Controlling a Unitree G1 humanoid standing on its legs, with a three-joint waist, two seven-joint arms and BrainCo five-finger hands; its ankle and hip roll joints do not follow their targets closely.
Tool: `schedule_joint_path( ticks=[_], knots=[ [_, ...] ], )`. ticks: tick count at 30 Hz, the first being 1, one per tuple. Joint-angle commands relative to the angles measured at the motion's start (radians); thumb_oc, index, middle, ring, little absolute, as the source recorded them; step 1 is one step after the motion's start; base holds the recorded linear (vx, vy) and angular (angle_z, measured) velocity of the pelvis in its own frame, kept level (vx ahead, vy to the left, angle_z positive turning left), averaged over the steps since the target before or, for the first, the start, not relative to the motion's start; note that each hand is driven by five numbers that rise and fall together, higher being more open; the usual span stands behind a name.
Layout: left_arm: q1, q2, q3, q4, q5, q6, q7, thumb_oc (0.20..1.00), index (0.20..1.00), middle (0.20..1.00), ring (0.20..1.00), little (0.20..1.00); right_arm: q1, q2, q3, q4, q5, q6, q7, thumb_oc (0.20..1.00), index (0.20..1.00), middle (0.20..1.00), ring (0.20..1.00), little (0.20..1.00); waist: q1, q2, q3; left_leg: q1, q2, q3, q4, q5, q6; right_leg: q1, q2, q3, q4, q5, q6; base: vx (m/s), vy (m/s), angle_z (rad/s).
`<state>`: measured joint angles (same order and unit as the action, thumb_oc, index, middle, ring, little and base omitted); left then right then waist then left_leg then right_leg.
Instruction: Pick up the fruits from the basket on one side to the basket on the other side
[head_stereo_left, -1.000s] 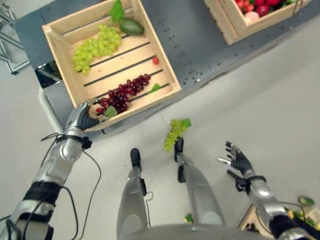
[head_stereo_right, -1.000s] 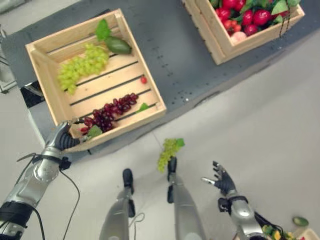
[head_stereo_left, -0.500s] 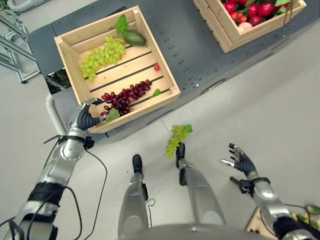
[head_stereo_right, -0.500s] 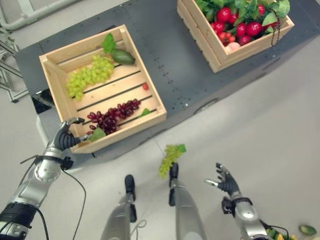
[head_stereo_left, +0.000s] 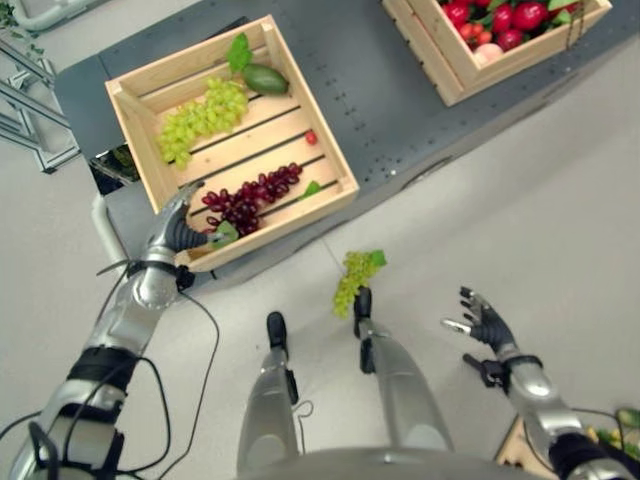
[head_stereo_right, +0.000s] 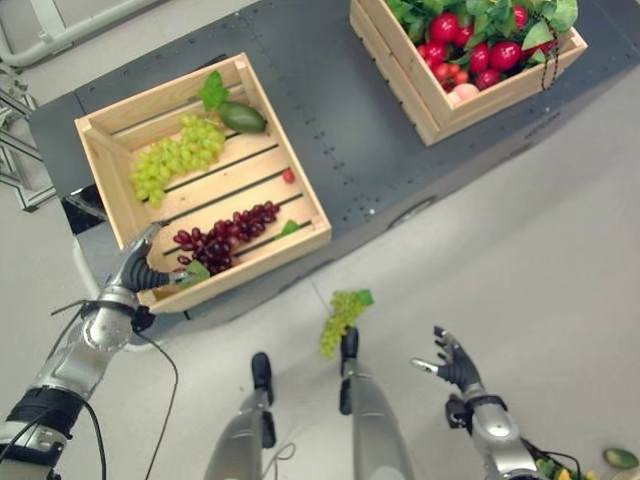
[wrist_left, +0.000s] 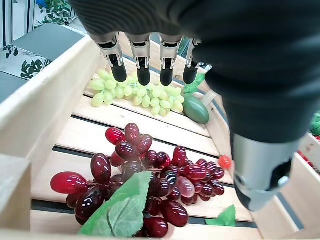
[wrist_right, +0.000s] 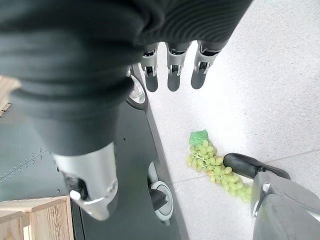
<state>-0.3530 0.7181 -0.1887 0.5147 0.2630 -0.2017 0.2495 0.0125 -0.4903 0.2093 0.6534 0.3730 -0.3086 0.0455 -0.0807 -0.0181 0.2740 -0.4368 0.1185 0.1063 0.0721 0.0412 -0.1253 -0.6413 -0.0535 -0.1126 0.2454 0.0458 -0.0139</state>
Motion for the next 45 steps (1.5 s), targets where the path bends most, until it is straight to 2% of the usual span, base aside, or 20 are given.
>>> schedule_joint_path(
  ticks=[1, 7, 12, 22, 36, 45],
  knots=[
    [-0.083, 0.037, -0.034, 0.066, 0.065, 0.011, 0.041, 1.0, 1.0, 1.0, 1.0, 1.0, 0.043, -0.023, 0.033, -0.044, 0.004, -0.035, -0.01, 1.0, 1.0, 1.0, 1.0, 1.0, -0.03, -0.025, -0.029, -0.02, -0.028, 0.017, 0.054, -0.022, 0.037, 0.062, 0.013, 0.03, -0.045, -0.027, 0.099, 0.0, 0.0, 0.0],
    [-0.213, 0.04, -0.13, 0.151, 0.114, 0.042, 0.052, 1.0, 1.0, 1.0, 1.0, 1.0, 0.038, -0.026, 0.061, -0.038, 0.004, -0.034, -0.012, 1.0, 1.0, 1.0, 1.0, 1.0, -0.045, -0.033, -0.029, -0.028, -0.023, 0.018, 0.054, -0.021, 0.037, 0.048, 0.015, 0.031, -0.041, -0.025, 0.102, 0.0, -0.004, -0.04],
    [-0.258, 0.039, -0.161, 0.162, 0.13, 0.063, 0.036, 1.0, 1.0, 1.0, 1.0, 1.0, 0.035, -0.022, 0.071, -0.034, 0.007, -0.028, -0.011, 1.0, 1.0, 1.0, 1.0, 1.0, -0.049, -0.035, -0.029, -0.033, -0.022, 0.019, 0.054, -0.021, 0.037, 0.041, 0.016, 0.034, -0.039, -0.024, 0.103, 0.01, -0.004, -0.03],
    [-0.382, -0.013, -0.279, 0.392, 0.177, 0.105, 0.034, 1.0, 1.0, 1.0, 1.0, 1.0, 0.013, -0.029, 0.122, -0.065, 0.016, -0.024, -0.007, 1.0, 1.0, 1.0, 1.0, 1.0, -0.077, -0.058, -0.02, -0.047, -0.015, 0.029, 0.037, -0.007, 0.036, 0.008, 0.026, 0.039, -0.033, -0.015, 0.107, 0.01, -0.002, -0.04],
    [-0.451, -0.068, -0.363, 0.568, 0.205, 0.126, 0.017, 1.0, 1.0, 1.0, 1.0, 1.0, 0.005, -0.049, 0.139, -0.102, 0.029, -0.035, -0.011, 1.0, 1.0, 1.0, 1.0, 1.0, -0.106, -0.073, -0.007, -0.088, -0.005, 0.025, 0.052, -0.005, 0.035, -0.039, 0.032, 0.044, -0.013, -0.011, 0.105, 0.0, -0.003, -0.01],
    [-0.497, -0.099, -0.392, 0.596, 0.217, 0.138, 0.016, 1.0, 1.0, 1.0, 1.0, 1.0, 0.008, -0.062, 0.153, -0.124, 0.027, -0.04, -0.01, 1.0, 1.0, 1.0, 1.0, 1.0, -0.123, -0.085, -0.008, -0.107, -0.004, 0.024, 0.053, -0.003, 0.033, -0.059, 0.037, 0.047, -0.015, -0.003, 0.107, 0.0, 0.0, 0.0]
  ],
)
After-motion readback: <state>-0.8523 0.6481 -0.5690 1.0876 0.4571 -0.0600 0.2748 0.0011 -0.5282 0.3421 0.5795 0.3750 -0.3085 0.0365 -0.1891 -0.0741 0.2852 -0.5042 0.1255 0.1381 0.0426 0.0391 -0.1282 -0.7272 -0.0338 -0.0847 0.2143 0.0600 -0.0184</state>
